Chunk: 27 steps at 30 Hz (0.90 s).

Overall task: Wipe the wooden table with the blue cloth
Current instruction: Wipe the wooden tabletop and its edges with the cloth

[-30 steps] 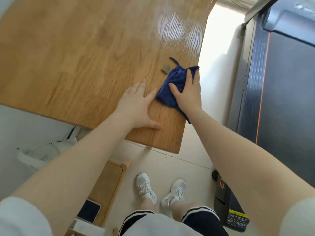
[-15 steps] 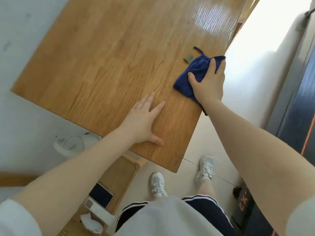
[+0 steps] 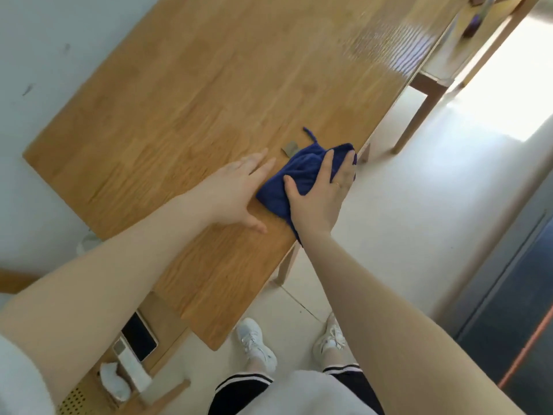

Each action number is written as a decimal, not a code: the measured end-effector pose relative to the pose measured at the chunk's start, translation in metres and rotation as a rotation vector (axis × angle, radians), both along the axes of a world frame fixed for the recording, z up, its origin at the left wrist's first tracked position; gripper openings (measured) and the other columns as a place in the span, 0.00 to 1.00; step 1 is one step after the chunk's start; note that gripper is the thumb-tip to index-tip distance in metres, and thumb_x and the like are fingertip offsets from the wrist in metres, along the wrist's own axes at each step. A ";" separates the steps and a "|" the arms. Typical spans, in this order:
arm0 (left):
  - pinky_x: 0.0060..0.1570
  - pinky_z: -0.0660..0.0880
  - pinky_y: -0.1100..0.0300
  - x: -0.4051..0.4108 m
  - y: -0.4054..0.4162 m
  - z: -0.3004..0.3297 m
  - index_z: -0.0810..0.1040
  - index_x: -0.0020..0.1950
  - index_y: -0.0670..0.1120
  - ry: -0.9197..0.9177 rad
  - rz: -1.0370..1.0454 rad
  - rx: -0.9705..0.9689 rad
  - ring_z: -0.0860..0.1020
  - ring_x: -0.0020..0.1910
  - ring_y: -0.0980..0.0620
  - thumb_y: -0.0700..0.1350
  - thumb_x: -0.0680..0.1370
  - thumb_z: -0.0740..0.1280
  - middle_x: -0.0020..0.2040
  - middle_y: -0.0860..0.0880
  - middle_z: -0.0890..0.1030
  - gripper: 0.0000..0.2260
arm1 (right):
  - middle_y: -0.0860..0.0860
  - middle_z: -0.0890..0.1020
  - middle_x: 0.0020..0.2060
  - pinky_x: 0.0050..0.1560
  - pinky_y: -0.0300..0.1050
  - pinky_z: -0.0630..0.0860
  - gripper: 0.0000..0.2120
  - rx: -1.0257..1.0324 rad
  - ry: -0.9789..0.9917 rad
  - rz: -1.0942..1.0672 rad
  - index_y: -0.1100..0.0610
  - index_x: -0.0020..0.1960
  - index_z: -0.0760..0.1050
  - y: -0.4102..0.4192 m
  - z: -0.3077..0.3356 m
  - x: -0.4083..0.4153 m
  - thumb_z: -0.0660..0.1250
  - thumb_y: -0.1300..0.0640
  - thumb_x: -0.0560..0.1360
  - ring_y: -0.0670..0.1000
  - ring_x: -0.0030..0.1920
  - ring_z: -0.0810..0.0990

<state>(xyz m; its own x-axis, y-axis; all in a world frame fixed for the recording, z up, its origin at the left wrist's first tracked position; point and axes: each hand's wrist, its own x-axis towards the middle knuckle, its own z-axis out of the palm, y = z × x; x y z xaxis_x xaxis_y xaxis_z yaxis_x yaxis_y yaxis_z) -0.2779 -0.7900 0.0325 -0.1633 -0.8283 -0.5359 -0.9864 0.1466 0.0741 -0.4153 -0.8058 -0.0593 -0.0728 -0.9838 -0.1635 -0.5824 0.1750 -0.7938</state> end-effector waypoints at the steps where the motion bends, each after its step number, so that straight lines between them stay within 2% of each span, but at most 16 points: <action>1: 0.73 0.48 0.56 -0.003 -0.006 -0.002 0.41 0.77 0.47 0.002 0.019 -0.017 0.45 0.76 0.49 0.64 0.64 0.73 0.77 0.47 0.40 0.55 | 0.53 0.42 0.76 0.72 0.44 0.42 0.41 -0.013 0.032 0.011 0.53 0.77 0.49 -0.017 0.001 -0.005 0.64 0.39 0.73 0.55 0.76 0.40; 4: 0.74 0.50 0.54 -0.013 -0.021 -0.004 0.41 0.77 0.48 0.017 0.112 -0.033 0.45 0.76 0.50 0.64 0.63 0.73 0.77 0.49 0.40 0.55 | 0.56 0.39 0.76 0.73 0.49 0.48 0.41 0.009 0.077 0.015 0.53 0.77 0.47 -0.050 0.004 -0.020 0.63 0.39 0.73 0.56 0.75 0.39; 7: 0.74 0.50 0.54 -0.020 -0.026 -0.005 0.42 0.77 0.47 0.015 0.136 -0.024 0.45 0.76 0.50 0.63 0.62 0.74 0.77 0.49 0.40 0.56 | 0.60 0.39 0.75 0.73 0.51 0.52 0.40 0.038 0.073 0.026 0.54 0.77 0.46 -0.041 0.009 -0.022 0.62 0.40 0.75 0.57 0.76 0.43; 10: 0.74 0.48 0.56 -0.025 -0.032 -0.008 0.41 0.77 0.46 -0.005 0.065 0.000 0.44 0.76 0.50 0.65 0.62 0.73 0.77 0.47 0.40 0.57 | 0.58 0.38 0.75 0.73 0.49 0.49 0.39 0.092 -0.119 0.069 0.53 0.77 0.43 0.000 0.008 -0.017 0.63 0.45 0.76 0.56 0.76 0.44; 13: 0.72 0.45 0.59 -0.030 -0.045 -0.008 0.39 0.76 0.46 0.029 -0.004 0.017 0.42 0.76 0.52 0.68 0.60 0.71 0.77 0.49 0.39 0.58 | 0.55 0.36 0.75 0.70 0.40 0.45 0.40 0.127 -0.260 0.088 0.51 0.76 0.41 0.012 0.004 -0.015 0.64 0.47 0.76 0.52 0.75 0.40; 15: 0.71 0.43 0.60 -0.031 -0.056 -0.007 0.39 0.76 0.46 0.063 -0.019 -0.015 0.42 0.76 0.52 0.68 0.58 0.71 0.77 0.49 0.39 0.60 | 0.55 0.37 0.75 0.71 0.40 0.45 0.40 0.087 -0.228 0.041 0.51 0.77 0.43 -0.017 0.001 -0.017 0.65 0.46 0.75 0.52 0.76 0.41; 18: 0.74 0.48 0.55 -0.035 -0.073 -0.003 0.39 0.76 0.46 0.097 0.014 -0.078 0.43 0.76 0.52 0.71 0.54 0.67 0.77 0.50 0.40 0.62 | 0.56 0.38 0.76 0.74 0.47 0.47 0.40 0.030 -0.099 -0.038 0.52 0.77 0.47 -0.088 0.002 -0.029 0.65 0.43 0.74 0.55 0.76 0.41; 21: 0.72 0.47 0.56 -0.041 -0.088 -0.004 0.39 0.76 0.46 0.093 -0.009 -0.075 0.43 0.76 0.53 0.72 0.54 0.64 0.77 0.50 0.40 0.61 | 0.56 0.40 0.76 0.73 0.48 0.48 0.39 0.019 -0.045 -0.072 0.51 0.77 0.49 -0.138 0.007 -0.046 0.66 0.42 0.74 0.56 0.76 0.43; 23: 0.72 0.44 0.57 -0.043 -0.100 -0.008 0.40 0.76 0.46 0.084 -0.011 -0.079 0.42 0.76 0.52 0.74 0.57 0.62 0.77 0.49 0.39 0.59 | 0.56 0.41 0.76 0.73 0.49 0.50 0.39 0.028 -0.008 -0.076 0.50 0.77 0.49 -0.144 0.008 -0.050 0.65 0.42 0.74 0.56 0.75 0.46; 25: 0.75 0.44 0.53 -0.043 -0.114 -0.016 0.42 0.77 0.46 0.097 0.003 -0.103 0.40 0.76 0.51 0.78 0.61 0.55 0.77 0.48 0.39 0.55 | 0.57 0.41 0.76 0.73 0.51 0.54 0.39 0.063 -0.004 -0.064 0.50 0.77 0.47 -0.129 0.005 -0.049 0.64 0.42 0.74 0.58 0.75 0.48; 27: 0.75 0.43 0.52 -0.044 -0.135 -0.024 0.45 0.77 0.46 0.119 0.005 -0.125 0.38 0.75 0.51 0.74 0.62 0.47 0.77 0.47 0.38 0.50 | 0.57 0.41 0.76 0.72 0.51 0.57 0.39 0.088 -0.052 -0.020 0.49 0.77 0.44 -0.110 0.002 -0.046 0.64 0.42 0.75 0.57 0.76 0.48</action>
<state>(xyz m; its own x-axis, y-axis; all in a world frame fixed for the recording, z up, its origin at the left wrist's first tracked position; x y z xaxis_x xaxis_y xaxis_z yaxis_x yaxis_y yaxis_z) -0.3217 -0.9252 0.0089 -0.2155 -0.8882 -0.4057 -0.9724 0.1574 0.1721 -0.4611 -0.9161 -0.0574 -0.0811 -0.9641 -0.2529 -0.5364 0.2561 -0.8041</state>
